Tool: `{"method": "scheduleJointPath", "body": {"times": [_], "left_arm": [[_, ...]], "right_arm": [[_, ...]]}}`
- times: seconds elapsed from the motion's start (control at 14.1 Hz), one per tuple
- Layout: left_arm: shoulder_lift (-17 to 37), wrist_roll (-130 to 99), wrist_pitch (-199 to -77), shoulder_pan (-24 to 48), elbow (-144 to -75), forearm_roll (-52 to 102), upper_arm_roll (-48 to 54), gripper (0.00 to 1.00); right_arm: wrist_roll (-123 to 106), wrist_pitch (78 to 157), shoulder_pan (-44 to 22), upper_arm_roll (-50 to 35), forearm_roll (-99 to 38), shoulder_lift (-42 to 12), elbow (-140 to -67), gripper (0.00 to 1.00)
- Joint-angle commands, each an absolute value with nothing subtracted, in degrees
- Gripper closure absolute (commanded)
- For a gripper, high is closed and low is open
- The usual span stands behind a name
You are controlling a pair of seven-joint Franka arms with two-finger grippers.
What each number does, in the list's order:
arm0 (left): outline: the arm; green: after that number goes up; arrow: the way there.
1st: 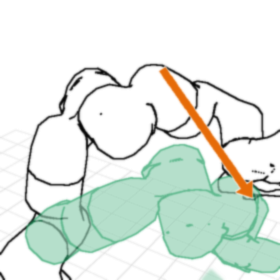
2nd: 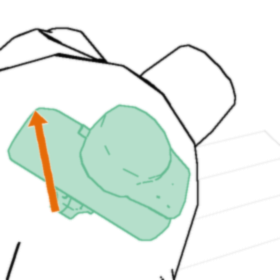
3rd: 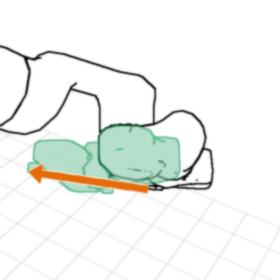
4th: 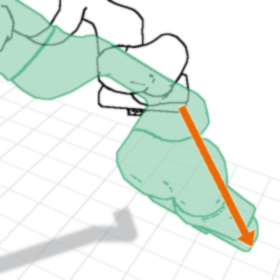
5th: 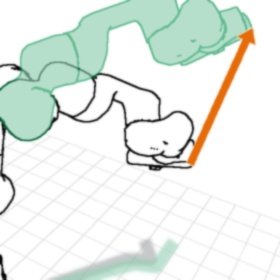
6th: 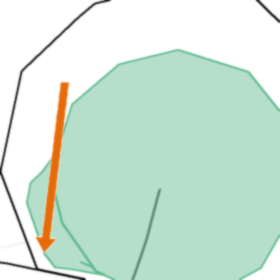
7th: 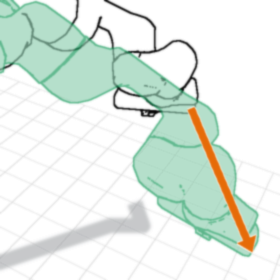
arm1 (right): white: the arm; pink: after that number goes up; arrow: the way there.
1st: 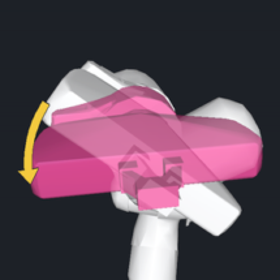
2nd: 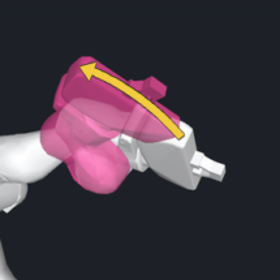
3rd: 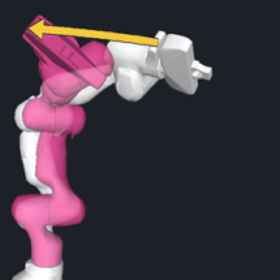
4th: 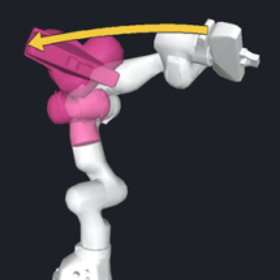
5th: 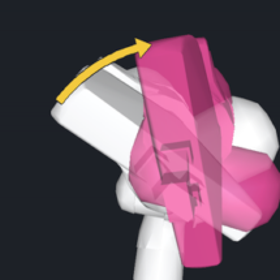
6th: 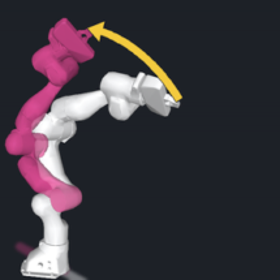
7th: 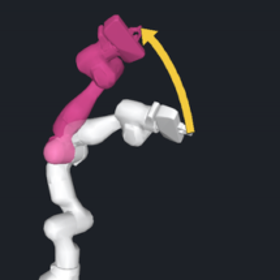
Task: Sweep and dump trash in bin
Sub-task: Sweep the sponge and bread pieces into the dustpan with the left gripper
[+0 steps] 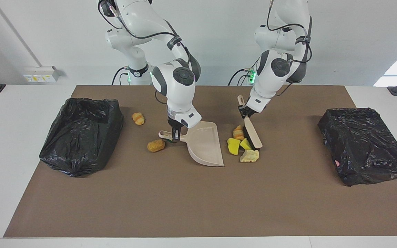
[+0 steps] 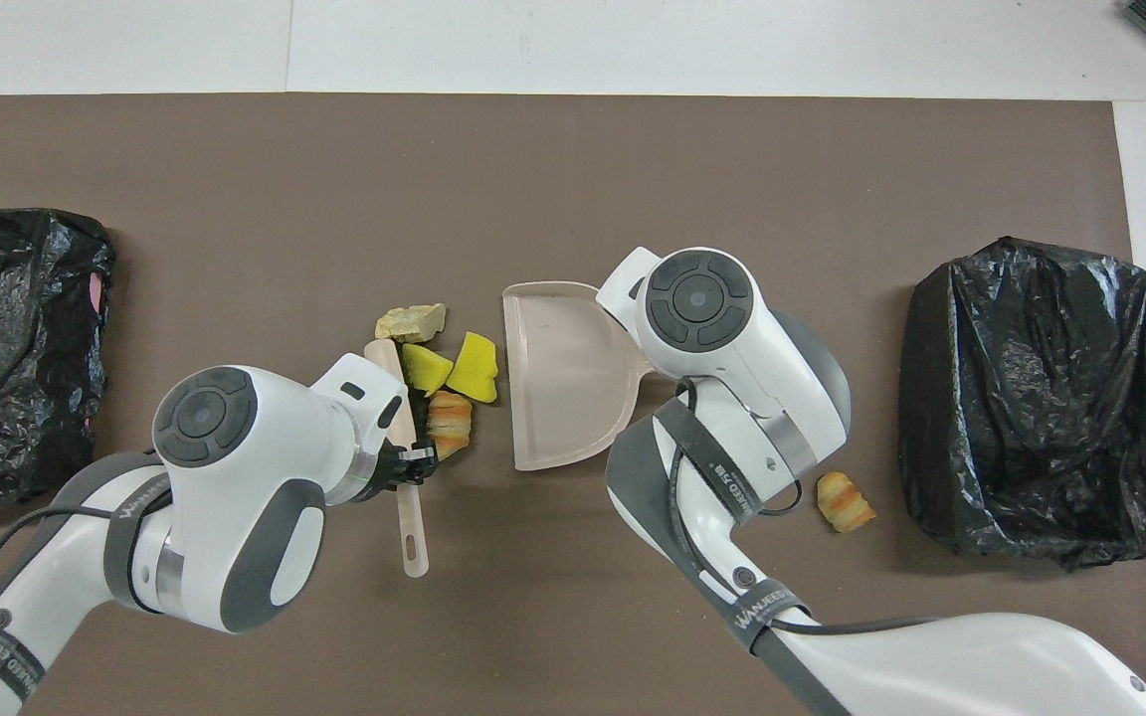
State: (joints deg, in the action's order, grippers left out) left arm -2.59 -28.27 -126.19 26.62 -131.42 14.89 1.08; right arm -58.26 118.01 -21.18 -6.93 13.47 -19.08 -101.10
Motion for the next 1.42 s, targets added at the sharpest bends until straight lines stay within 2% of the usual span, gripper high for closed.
{"method": "scheduleJointPath", "body": {"times": [0.0, 0.21, 0.64, 0.92, 1.35], "left_arm": [[-2.1, -27.9, -130.3, 30.8, -130.8, 16.7, 0.2, 1.00], [-0.4, -27.9, -131.3, 33.6, -127.8, 18.2, 0.4, 1.00], [-1.1, -28.6, -128.5, 32.7, -123.7, 21.0, 0.1, 1.00], [-1.9, -30.0, -113.8, 26.5, -115.5, 19.6, -0.2, 1.00], [-0.1, -29.9, -113.6, 20.2, -116.8, 12.1, -0.1, 1.00]], "right_arm": [[-54.9, 121.6, -21.2, -7.3, 13.5, -19.7, -101.9, 1.00], [-53.8, 122.3, -21.1, -7.4, 13.5, -20.2, -101.9, 1.00], [-53.8, 122.4, -21.1, -7.3, 13.5, -20.2, -102.0, 1.00], [-53.8, 122.4, -21.0, -7.3, 13.5, -20.2, -102.0, 1.00], [-53.7, 122.4, -21.0, -7.3, 13.5, -20.2, -102.0, 1.00]]}}
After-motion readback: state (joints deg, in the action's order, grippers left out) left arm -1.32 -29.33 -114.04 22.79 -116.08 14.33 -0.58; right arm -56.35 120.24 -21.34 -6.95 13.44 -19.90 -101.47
